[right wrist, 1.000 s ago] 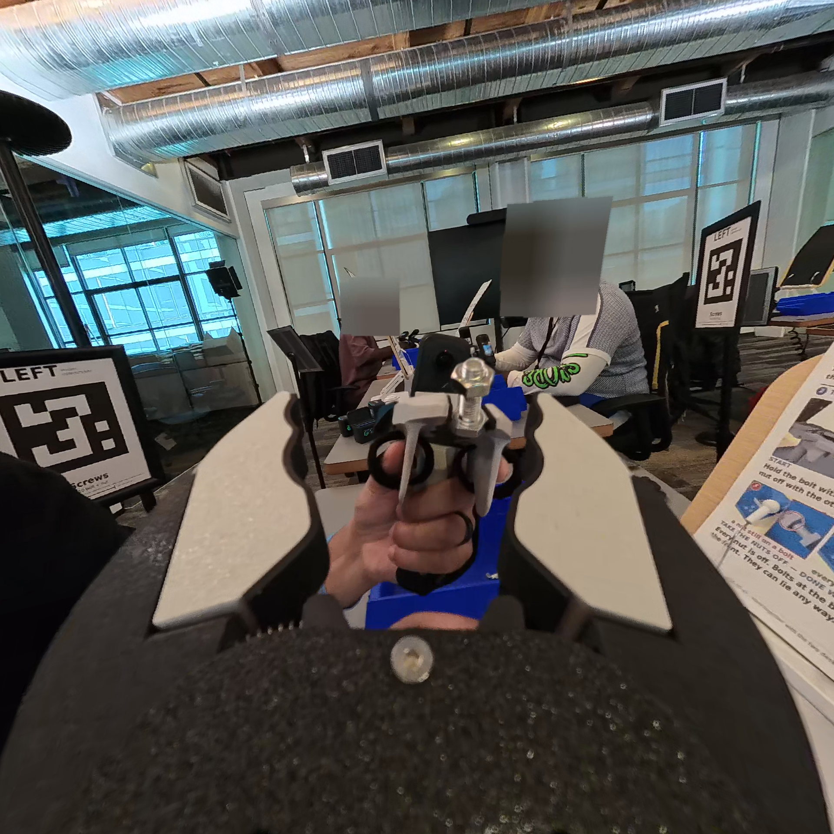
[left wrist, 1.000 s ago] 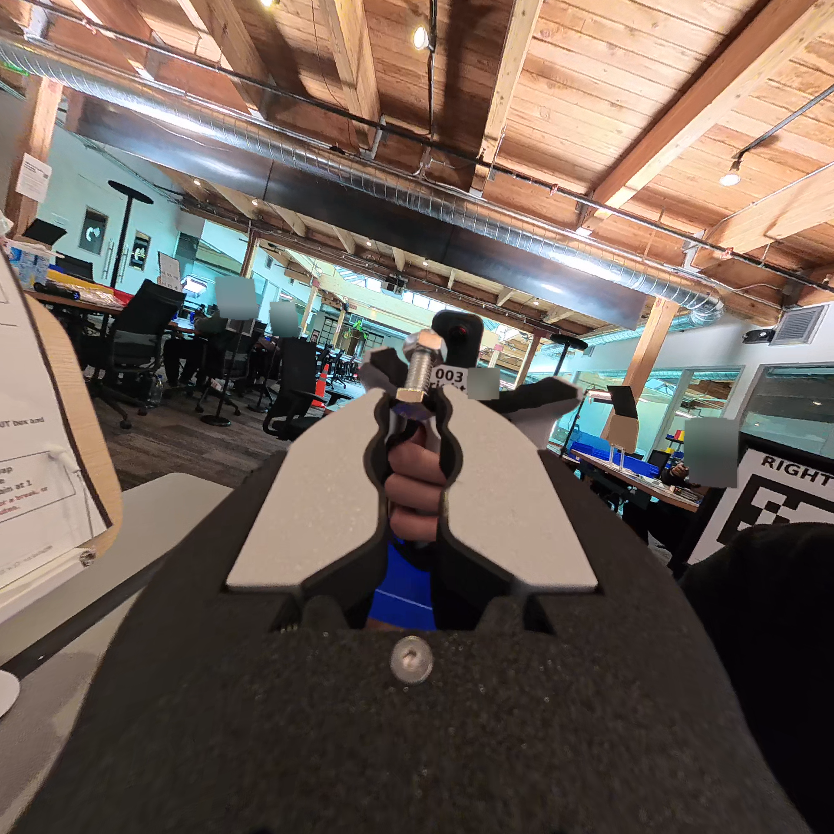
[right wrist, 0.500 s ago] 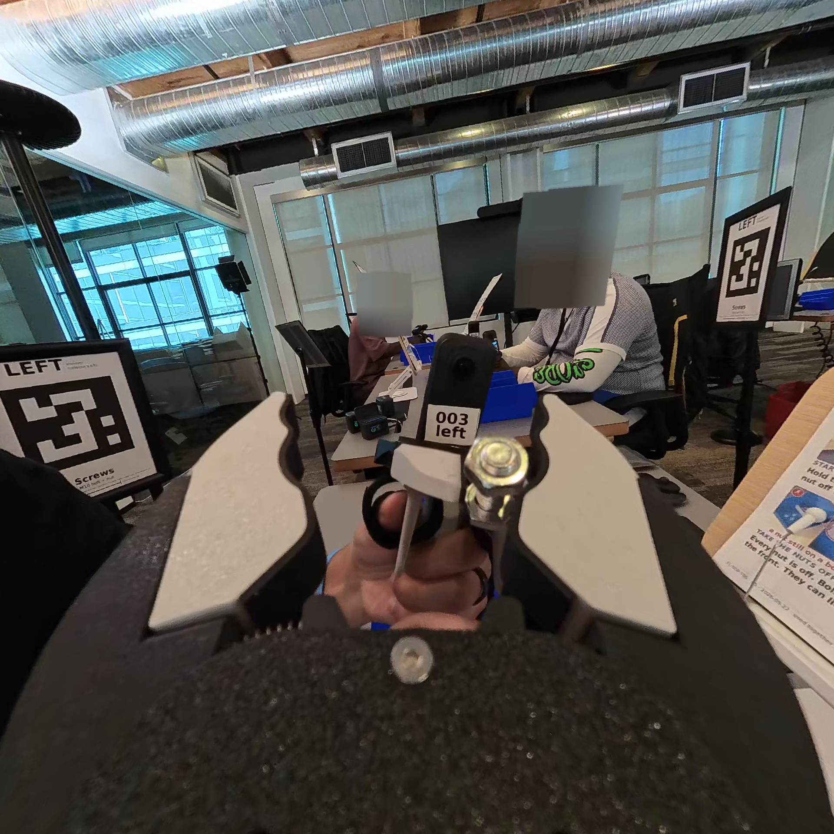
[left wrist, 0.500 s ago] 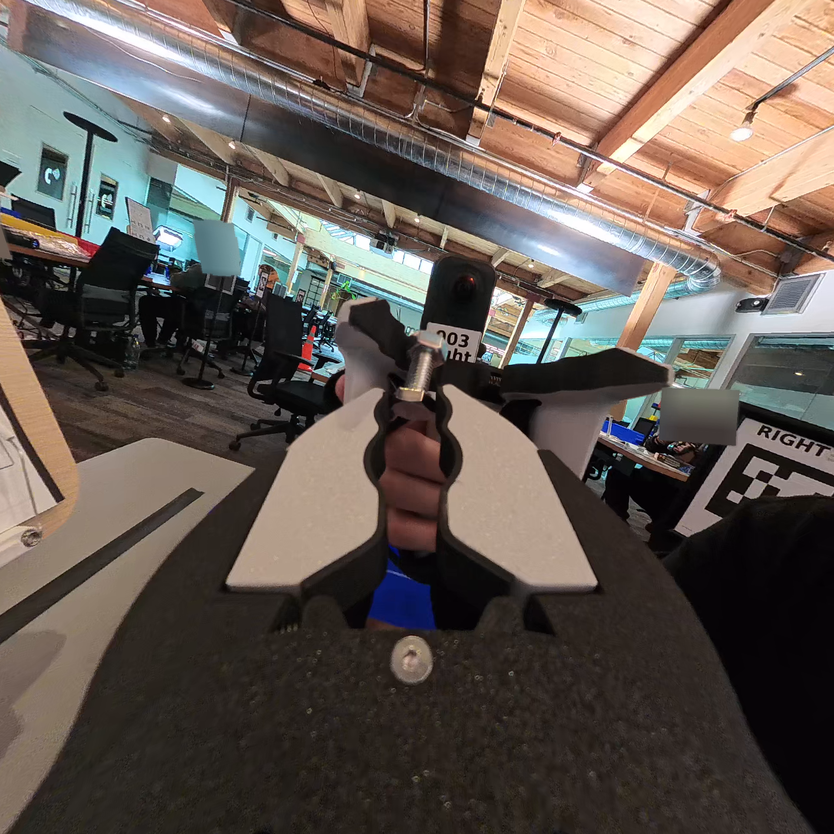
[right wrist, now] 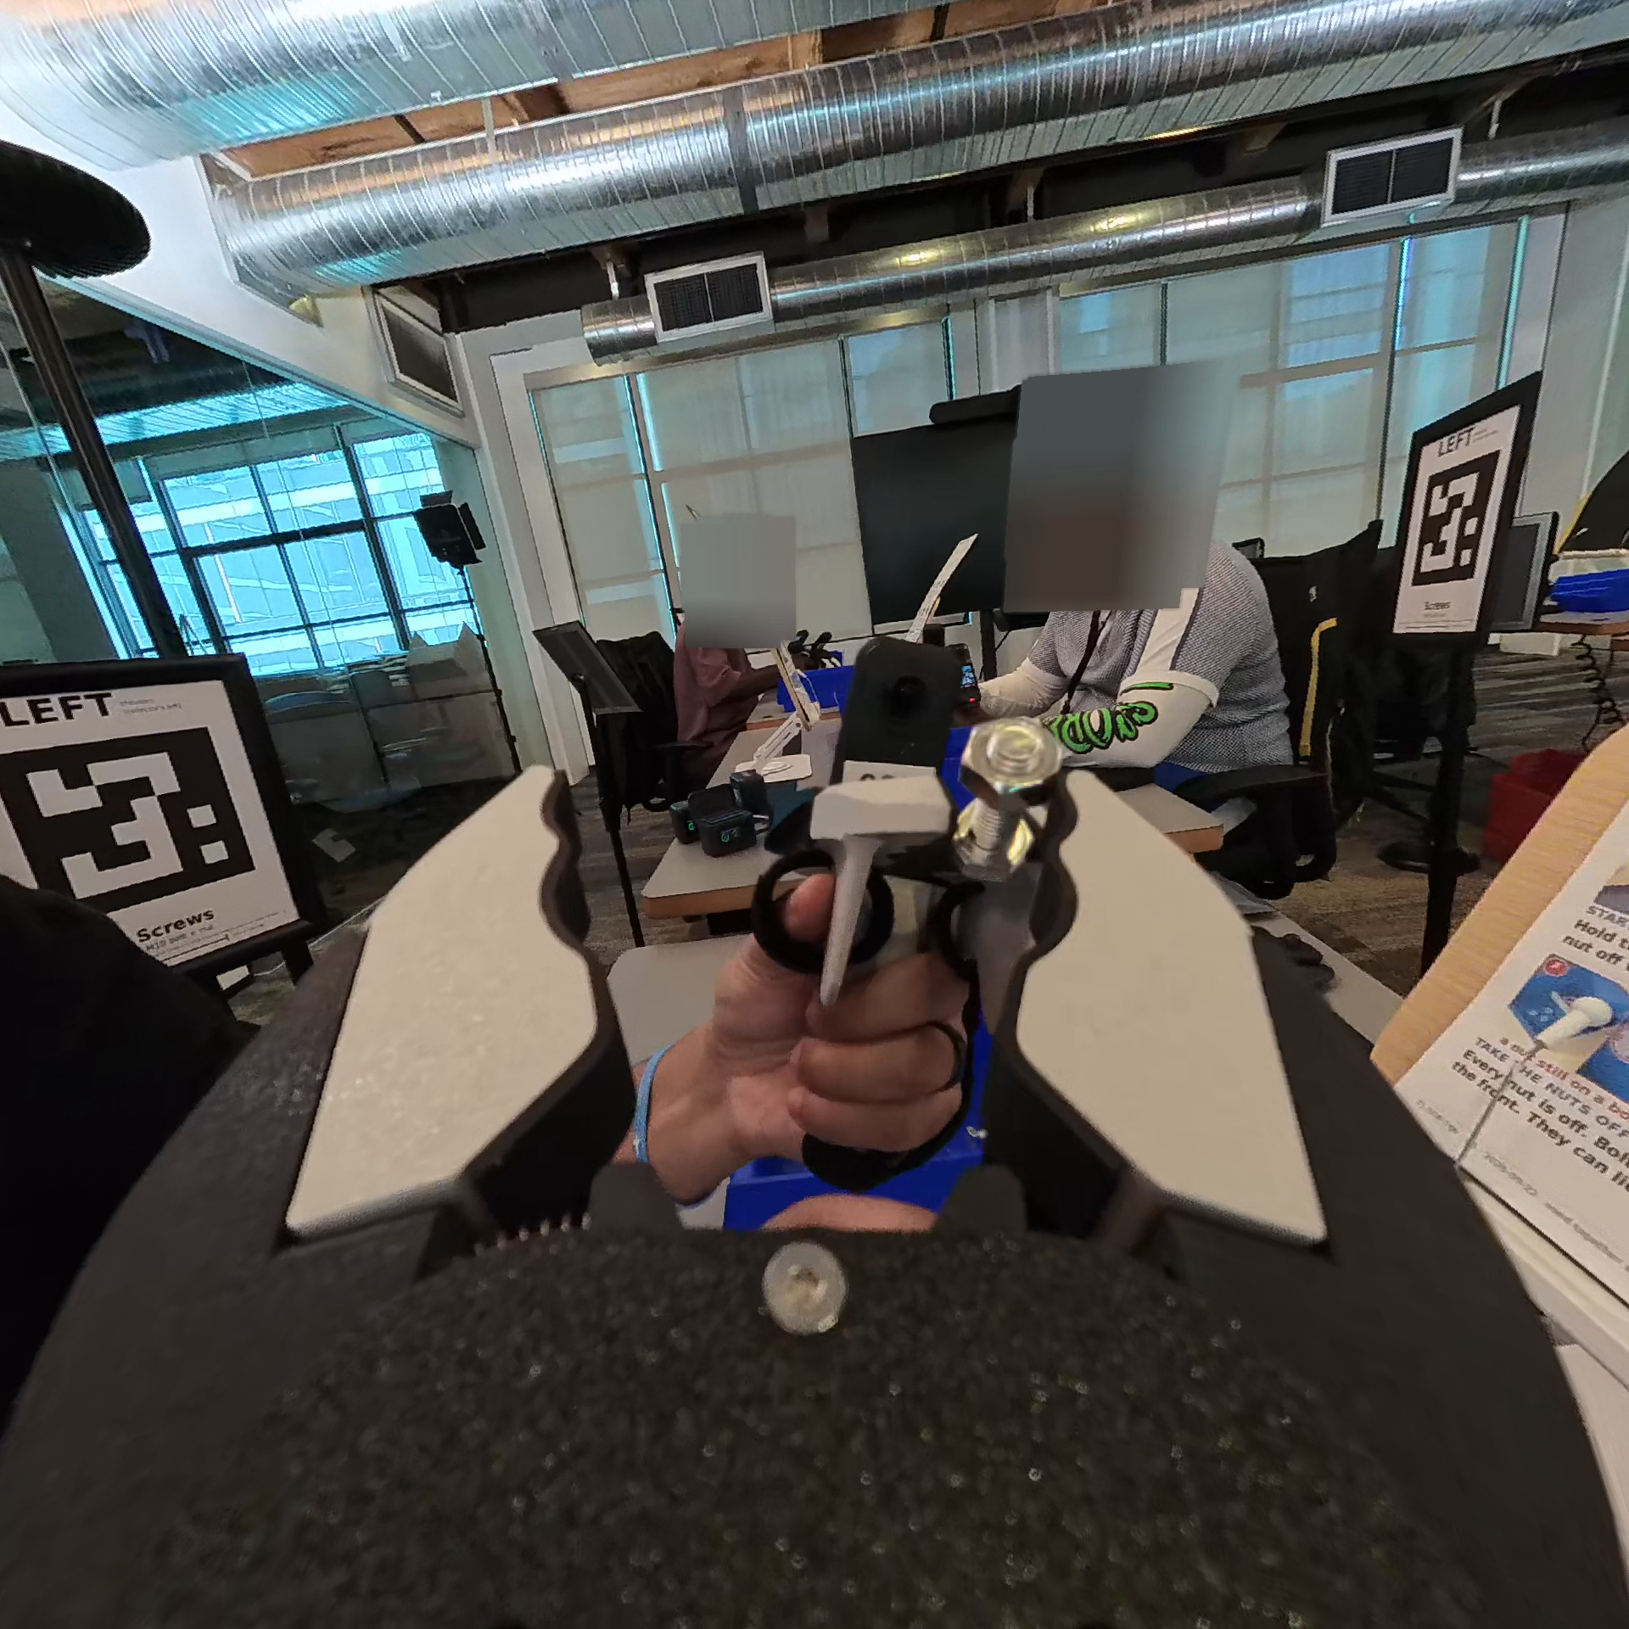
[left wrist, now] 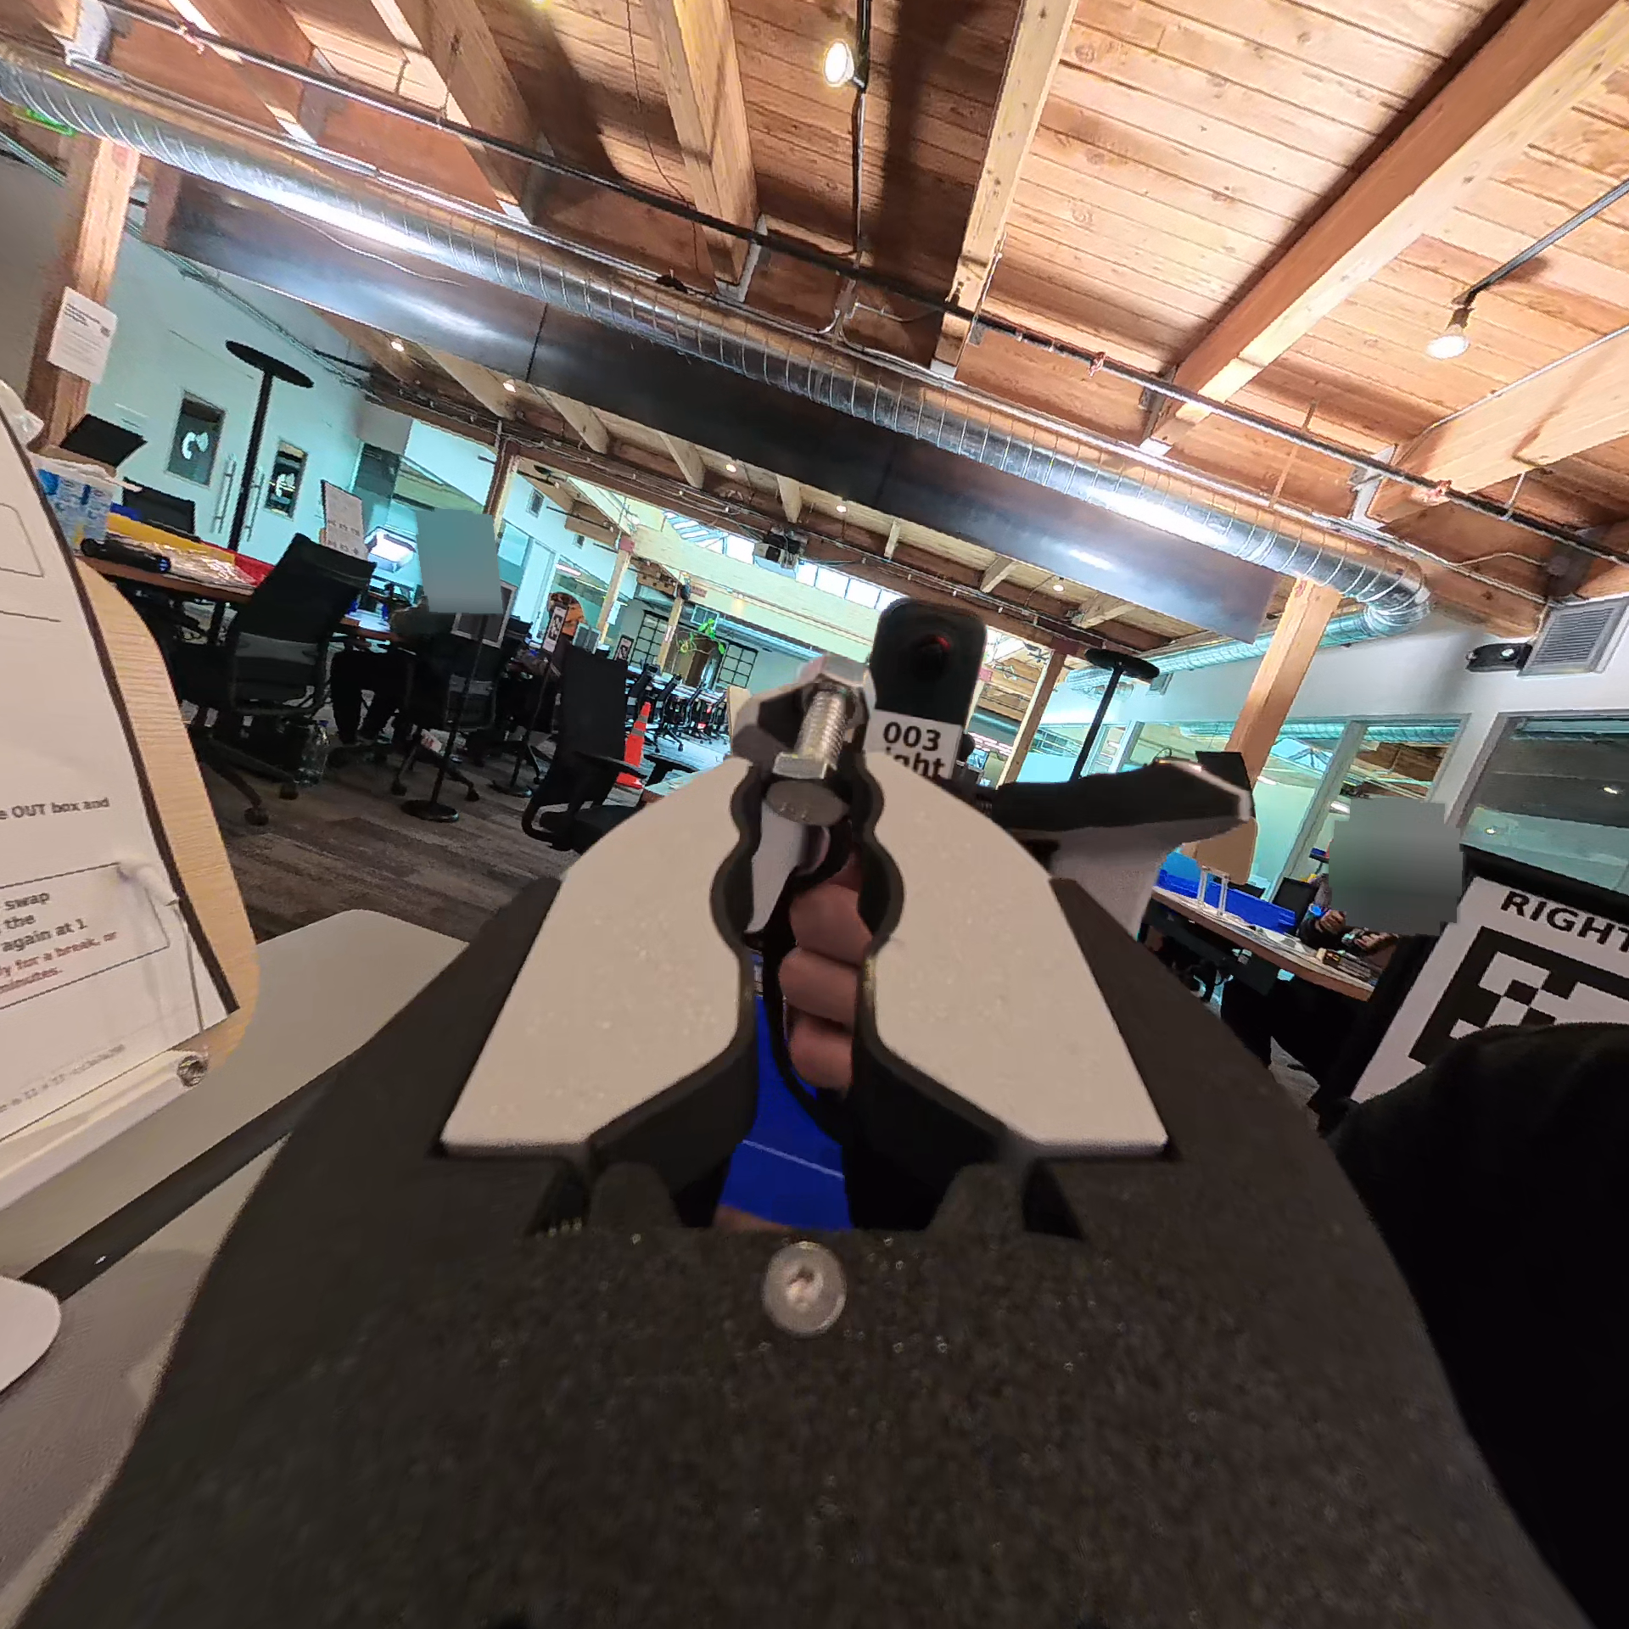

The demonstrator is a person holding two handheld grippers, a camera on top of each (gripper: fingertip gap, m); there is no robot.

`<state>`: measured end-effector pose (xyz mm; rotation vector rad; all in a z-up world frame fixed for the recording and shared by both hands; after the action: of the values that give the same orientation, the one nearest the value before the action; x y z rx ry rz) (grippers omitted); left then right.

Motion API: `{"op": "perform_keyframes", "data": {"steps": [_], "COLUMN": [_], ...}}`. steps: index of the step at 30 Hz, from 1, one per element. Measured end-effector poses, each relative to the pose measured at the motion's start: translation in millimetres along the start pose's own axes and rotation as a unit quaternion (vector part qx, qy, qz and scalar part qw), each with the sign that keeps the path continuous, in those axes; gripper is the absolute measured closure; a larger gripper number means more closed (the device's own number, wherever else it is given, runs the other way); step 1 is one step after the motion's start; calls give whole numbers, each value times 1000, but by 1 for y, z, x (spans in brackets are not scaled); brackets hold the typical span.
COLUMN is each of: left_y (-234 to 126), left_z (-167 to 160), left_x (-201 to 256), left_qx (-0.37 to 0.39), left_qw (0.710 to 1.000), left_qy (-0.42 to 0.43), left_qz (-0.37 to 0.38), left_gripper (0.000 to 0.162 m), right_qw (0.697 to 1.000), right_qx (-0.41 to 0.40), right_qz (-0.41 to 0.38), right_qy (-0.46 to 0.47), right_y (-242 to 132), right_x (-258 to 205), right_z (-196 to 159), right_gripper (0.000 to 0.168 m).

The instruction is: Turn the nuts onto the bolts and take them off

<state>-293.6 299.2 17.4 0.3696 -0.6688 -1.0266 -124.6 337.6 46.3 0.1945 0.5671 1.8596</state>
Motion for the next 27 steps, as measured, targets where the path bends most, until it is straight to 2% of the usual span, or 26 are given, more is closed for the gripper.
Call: {"op": "perform_keyframes", "data": {"steps": [7,8,12,14,15,22,27], "left_y": [11,13,14,13,13,11,7], "left_z": [-18,-20,-19,-16,-15,-15,-10], "left_x": [1,1,3,5,6,7,14], "left_qx": [-39,-41,-38,-32,-30,-51,-84], "left_qw": [999,999,999,999,999,997,992], "left_qy": [2,4,-5,-9,-10,-1,64], "left_qz": [-1,-1,-14,-24,-22,-58,-66], "left_gripper": [144,144,144,144,145,144,137], "right_qw": [1000,1000,1000,999,999,1000,999], "right_qx": [9,11,12,16,20,8,-6], "right_qz": [-6,-8,-20,-17,-12,-4,-2], "right_qy": [7,4,14,31,40,20,45], "right_y": [-1,-2,-9,-15,-16,-13,-12], "right_x": [4,5,12,18,20,13,12], "right_z": [-1,-1,2,3,3,4,4], "right_gripper": [70,75,118,150,154,154,154]}}
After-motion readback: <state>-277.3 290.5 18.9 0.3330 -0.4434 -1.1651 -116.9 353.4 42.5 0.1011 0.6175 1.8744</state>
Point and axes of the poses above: each gripper's, where its closed fingertips meet, y out along the fingers, z out of its top, x = y × z across the jaws, the point moved 10 cm from there along -y, back along the fingers, and after that the axes turned 12 degrees about x, right-handed, at the moved point
